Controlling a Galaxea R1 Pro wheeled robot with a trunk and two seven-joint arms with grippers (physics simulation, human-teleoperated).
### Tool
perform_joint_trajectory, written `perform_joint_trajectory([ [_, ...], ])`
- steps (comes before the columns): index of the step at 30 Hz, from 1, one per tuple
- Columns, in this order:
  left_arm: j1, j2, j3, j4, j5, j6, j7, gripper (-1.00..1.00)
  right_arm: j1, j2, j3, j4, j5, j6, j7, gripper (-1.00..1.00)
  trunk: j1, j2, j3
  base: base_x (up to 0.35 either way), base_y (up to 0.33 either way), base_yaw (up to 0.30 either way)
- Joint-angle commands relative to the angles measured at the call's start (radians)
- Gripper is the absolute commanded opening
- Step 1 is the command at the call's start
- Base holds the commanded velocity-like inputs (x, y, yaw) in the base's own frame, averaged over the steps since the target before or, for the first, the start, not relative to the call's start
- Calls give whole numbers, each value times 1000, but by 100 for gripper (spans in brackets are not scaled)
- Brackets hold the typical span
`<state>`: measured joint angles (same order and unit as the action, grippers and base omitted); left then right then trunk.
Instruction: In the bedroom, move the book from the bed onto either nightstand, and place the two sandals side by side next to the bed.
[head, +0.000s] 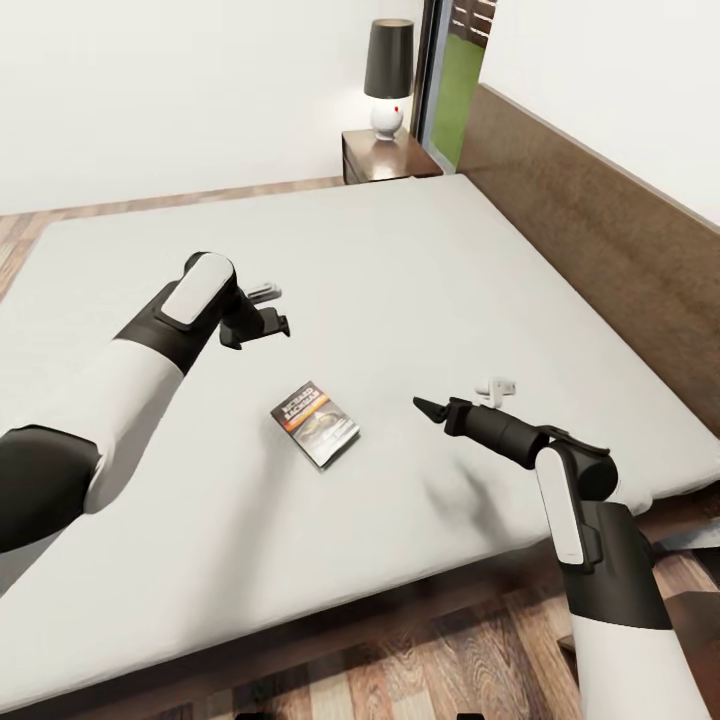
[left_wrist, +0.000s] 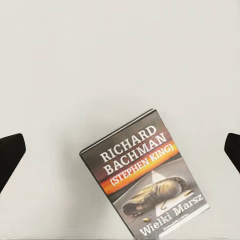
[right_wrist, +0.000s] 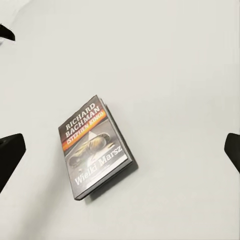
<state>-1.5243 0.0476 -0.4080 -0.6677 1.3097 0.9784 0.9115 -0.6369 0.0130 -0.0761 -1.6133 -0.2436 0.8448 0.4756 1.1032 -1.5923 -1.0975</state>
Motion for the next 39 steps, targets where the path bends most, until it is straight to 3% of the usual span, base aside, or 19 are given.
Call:
perform_joint_trajectory([
  [1, 1, 2, -6, 4, 11, 6, 14, 100, -7, 5, -1, 0, -5, 12, 3, 100, 0, 0, -1, 0, 0, 0],
  [35, 1, 2, -6, 4, 11, 8, 14, 100, -15, 5, -1, 0, -1, 11, -2, 100, 0, 0, 1, 0, 0, 0],
  [39, 24, 4, -1, -6, 7, -3, 3, 100, 7, 4, -13, 0, -17, 19, -9, 100, 0, 0, -1, 0, 0, 0],
])
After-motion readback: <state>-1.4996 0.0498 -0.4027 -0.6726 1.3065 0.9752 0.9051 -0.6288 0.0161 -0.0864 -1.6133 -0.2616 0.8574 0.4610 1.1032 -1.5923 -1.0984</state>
